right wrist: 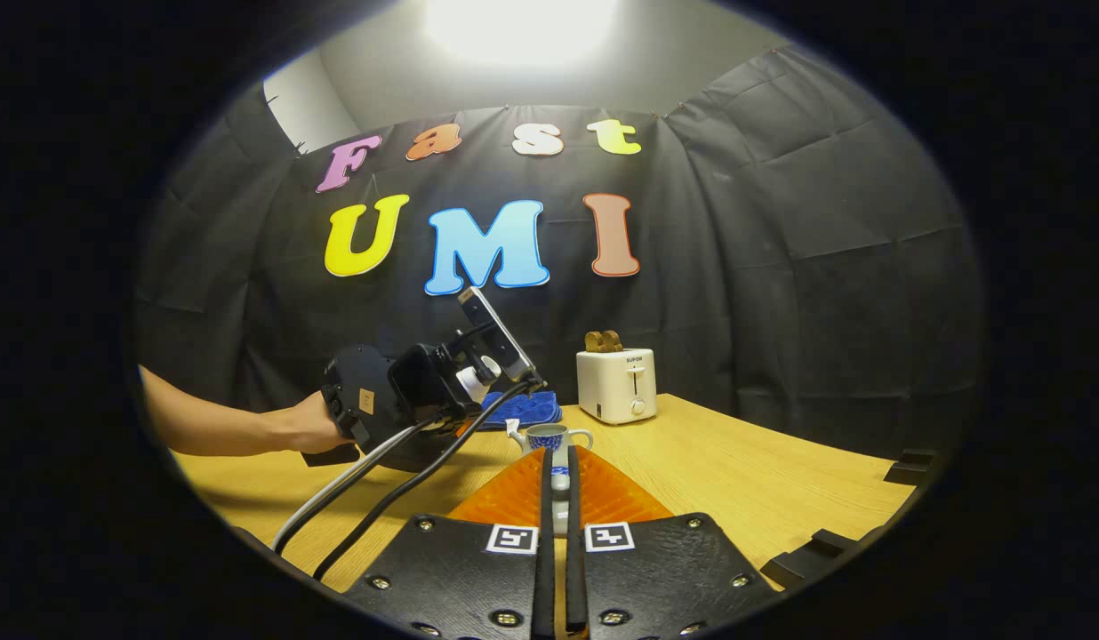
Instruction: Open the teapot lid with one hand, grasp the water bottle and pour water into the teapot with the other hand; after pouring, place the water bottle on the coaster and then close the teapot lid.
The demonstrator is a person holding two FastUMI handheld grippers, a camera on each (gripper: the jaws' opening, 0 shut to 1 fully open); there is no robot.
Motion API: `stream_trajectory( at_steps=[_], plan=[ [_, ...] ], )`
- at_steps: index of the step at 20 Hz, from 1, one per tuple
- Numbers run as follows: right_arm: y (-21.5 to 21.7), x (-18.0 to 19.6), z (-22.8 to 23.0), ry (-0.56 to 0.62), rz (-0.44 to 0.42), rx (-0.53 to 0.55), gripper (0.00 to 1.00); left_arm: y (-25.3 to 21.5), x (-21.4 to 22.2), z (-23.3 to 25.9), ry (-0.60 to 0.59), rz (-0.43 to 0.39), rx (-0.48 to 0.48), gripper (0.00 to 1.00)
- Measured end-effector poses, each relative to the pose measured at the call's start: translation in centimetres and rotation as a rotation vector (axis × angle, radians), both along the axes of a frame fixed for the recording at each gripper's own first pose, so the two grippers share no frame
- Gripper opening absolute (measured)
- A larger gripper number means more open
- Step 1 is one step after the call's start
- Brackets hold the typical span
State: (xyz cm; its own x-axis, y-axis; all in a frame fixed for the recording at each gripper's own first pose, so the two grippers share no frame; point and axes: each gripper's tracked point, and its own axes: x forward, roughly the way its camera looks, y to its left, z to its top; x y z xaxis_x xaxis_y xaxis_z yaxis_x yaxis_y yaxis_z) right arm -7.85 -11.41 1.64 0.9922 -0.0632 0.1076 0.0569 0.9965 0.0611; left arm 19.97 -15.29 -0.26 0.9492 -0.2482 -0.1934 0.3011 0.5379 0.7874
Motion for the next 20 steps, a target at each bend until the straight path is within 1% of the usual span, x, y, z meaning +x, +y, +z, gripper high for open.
stream_trajectory(
  at_steps=[4, 7, 10, 12, 13, 14, 15, 16, 17, 18, 20],
  plan=[
    [-0.1, -0.3, -0.1, -0.001, 0.004, -0.004, 0.05, -0.5, 0.9, 0.1, -0.046, -0.005, 0.143, 0.8],
    [-0.4, -0.3, -0.3, 0.0, 0.0, 0.004, 0.05, -0.5, 0.8, 0.4, -0.075, -0.011, 0.23, 0.8],
    [-0.7, -0.2, -0.4, 0.004, -0.006, 0.007, 0.05, -0.8, 0.9, 0.6, -0.105, -0.032, 0.329, 0.8],
    [-1.0, -0.2, -0.6, 0.006, -0.012, 0.011, 0.05, -1.1, 1.0, 0.7, -0.12, -0.043, 0.371, 0.8],
    [-1.1, -0.2, -0.5, 0.006, -0.014, 0.012, 0.05, -1.2, 1.0, 0.8, -0.13, -0.048, 0.397, 0.75],
    [-1.2, -0.2, -0.6, 0.006, -0.016, 0.013, 0.05, -1.2, 0.9, 0.9, -0.136, -0.051, 0.423, 0.8],
    [-1.3, -0.2, -0.7, 0.007, -0.017, 0.014, 0.05, -1.3, 0.9, 1.1, -0.141, -0.055, 0.445, 0.75],
    [-1.4, -0.2, -0.7, 0.007, -0.018, 0.015, 0.05, -1.4, 0.9, 1.1, -0.147, -0.059, 0.46, 0.8],
    [-1.5, -0.2, -0.7, 0.007, -0.019, 0.017, 0.05, -1.4, 0.9, 1.2, -0.152, -0.063, 0.473, 0.75],
    [-1.5, -0.2, -0.7, 0.007, -0.019, 0.019, 0.05, -1.5, 1.0, 1.2, -0.158, -0.066, 0.486, 0.8],
    [-1.6, -0.2, -0.8, 0.007, -0.021, 0.018, 0.05, -1.5, 1.1, 1.4, -0.175, -0.069, 0.527, 0.8]
  ],
)
